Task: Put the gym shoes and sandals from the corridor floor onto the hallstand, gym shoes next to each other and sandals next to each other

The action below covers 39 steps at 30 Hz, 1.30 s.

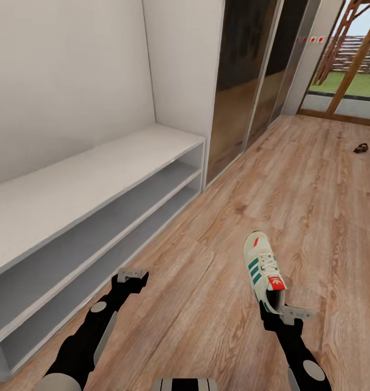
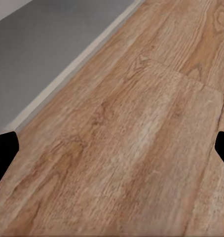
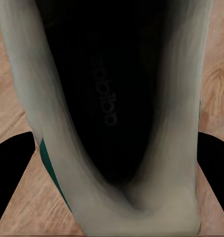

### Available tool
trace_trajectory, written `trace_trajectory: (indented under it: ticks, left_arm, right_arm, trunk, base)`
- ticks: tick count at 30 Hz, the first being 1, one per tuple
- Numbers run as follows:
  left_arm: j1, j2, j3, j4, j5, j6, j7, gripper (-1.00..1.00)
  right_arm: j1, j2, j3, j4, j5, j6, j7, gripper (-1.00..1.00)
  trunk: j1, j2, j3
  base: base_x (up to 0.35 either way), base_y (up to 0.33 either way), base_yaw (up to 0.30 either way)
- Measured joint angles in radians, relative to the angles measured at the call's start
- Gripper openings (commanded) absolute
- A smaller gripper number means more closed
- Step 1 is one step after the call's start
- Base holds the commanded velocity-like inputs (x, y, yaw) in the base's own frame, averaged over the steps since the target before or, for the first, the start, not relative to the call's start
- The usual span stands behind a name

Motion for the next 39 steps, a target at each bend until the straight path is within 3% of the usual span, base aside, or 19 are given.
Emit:
trace_trajectory:
  ticks: [9,15,39]
  left_arm:
    - [0.0,0.0,0.0,0.0,0.0,-0.001,0.0,1.0]
    - [0.001,0.0,0.0,0.0,0.0,-0.001,0.0,1.0]
    - [0.0,0.0,0.0,-0.001,0.0,-0.001,0.0,1.0]
  right_arm:
    - [0.0,0.0,0.0,0.0,0.0,0.0,0.0,-1.0]
    - [0.0,0.0,0.0,0.0,0.001,0.0,0.0,-1.0]
    - [0.0,0.0,0.0,0.0,0.0,0.001,0.0,-1.0]
  trunk:
    - [0.0,0.0,0.0]
    - [0.0,0.0,0.0]
    - [0.0,0.0,0.019]
  base:
    - [-0.229,0.244,0.015]
    - [-0.261,0.224,0.216]
    - [-0.014,0.012,0.261]
